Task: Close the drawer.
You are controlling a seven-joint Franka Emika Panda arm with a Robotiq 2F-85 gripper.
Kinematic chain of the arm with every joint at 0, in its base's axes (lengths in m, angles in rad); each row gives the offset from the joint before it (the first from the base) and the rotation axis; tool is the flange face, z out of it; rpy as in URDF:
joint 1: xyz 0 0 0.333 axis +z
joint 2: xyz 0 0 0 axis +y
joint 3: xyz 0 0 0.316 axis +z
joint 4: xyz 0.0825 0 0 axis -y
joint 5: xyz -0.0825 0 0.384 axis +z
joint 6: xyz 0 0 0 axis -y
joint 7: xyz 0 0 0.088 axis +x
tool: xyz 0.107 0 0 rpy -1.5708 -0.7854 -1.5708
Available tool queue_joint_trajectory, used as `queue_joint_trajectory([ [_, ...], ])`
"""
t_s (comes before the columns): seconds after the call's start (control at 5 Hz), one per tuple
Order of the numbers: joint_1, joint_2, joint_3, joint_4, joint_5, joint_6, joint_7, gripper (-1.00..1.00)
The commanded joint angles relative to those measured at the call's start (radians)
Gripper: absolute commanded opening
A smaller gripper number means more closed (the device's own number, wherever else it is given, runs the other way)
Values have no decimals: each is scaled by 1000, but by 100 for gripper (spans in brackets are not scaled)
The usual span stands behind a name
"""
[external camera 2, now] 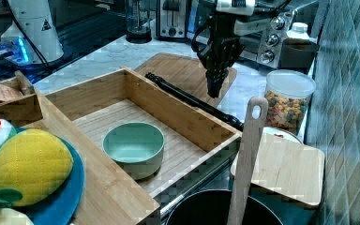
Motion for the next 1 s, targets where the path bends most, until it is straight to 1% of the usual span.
queue_joint_trajectory([
  [0.2,-15,2,-35,109,-34,-8,34,-100],
  [0.4,-29,8,-43,121,-46,-32,14,-100],
  [0.6,-43,-15,-61,81,-59,-1,-22,-100],
  [0.8,-67,-1,-80,121,-71,-83,-27,-100],
  [1.0,-86,-1,-101,116,-65,-108,-37,-100],
])
